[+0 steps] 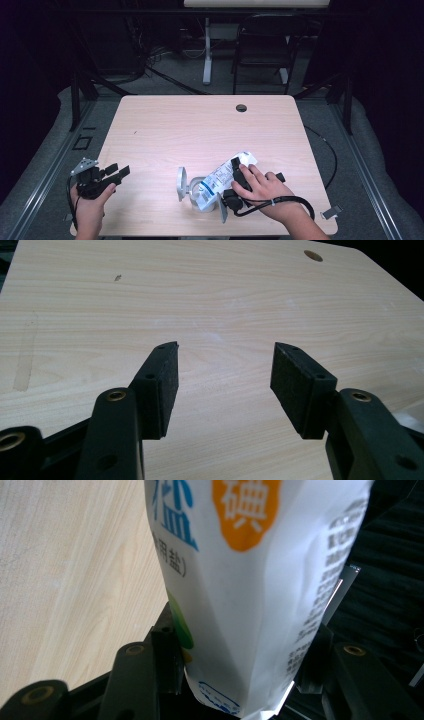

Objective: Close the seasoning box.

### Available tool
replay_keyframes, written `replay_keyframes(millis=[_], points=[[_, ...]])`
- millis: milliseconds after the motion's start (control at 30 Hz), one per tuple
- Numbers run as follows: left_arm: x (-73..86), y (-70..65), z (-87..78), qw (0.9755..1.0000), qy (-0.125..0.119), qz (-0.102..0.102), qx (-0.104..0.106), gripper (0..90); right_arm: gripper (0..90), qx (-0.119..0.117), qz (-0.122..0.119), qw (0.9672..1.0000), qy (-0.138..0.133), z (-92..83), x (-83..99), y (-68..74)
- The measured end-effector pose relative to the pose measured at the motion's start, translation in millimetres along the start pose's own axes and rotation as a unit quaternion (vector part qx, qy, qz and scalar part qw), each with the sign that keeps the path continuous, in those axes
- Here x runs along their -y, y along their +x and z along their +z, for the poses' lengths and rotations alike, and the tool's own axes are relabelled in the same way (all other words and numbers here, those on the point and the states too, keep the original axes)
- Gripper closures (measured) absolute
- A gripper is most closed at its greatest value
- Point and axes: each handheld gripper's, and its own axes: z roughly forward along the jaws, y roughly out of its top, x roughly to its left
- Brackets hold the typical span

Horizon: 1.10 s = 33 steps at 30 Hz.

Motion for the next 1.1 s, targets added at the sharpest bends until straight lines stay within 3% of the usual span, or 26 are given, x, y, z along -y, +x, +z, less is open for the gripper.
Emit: replay_keyframes(millis=[1100], points=[[0.5,0.9,0.4,1.0,0.0,-0.002,-0.001,45.4,51.8,0.006,-0.012,0.9999,0.006,-2.2,-0.4,-1.7]])
